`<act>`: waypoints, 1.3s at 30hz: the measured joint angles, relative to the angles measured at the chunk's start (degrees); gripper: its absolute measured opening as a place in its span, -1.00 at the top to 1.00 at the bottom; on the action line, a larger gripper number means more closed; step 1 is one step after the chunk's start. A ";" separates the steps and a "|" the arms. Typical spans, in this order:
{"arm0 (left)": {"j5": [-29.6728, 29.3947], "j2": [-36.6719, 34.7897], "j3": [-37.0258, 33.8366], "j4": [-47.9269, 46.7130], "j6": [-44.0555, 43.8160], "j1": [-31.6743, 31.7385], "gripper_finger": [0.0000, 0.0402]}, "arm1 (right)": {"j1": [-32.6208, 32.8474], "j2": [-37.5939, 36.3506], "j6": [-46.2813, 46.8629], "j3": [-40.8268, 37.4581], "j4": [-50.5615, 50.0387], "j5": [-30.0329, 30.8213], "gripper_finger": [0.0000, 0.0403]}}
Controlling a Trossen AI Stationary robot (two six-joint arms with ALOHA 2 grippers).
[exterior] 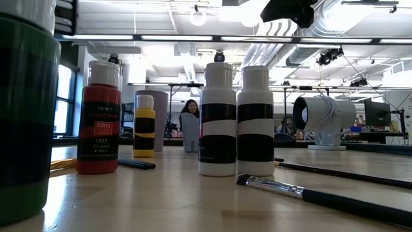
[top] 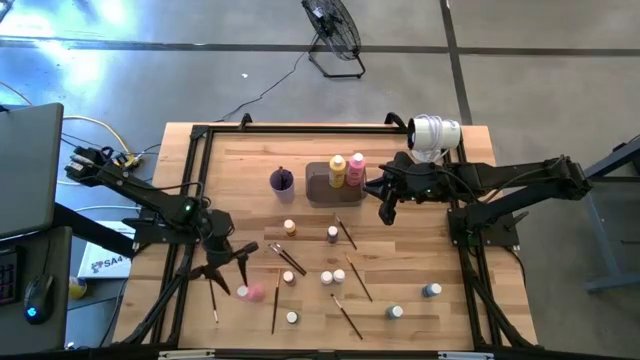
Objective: Pick & Place Paint Supplies
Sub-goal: Put the big pink paint bottle into the gray bin
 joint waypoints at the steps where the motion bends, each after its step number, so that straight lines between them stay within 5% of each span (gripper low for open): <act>1: -0.65 0.00 0.00 0.19 0.25 -0.69 -0.10 | 0.00 0.00 0.00 0.00 0.00 0.01 0.76; 8: -6.28 -0.02 -0.02 1.23 0.37 -2.28 -0.10 | 0.01 0.00 1.02 0.00 0.00 0.00 0.76; 27: -6.55 0.06 0.00 4.26 -1.36 -2.28 -0.10 | 0.01 0.00 1.33 0.00 0.01 0.11 0.76; 39: -6.30 6.57 -0.02 8.65 -1.57 -2.28 -0.10 | 0.00 0.01 1.33 0.00 0.00 0.11 0.76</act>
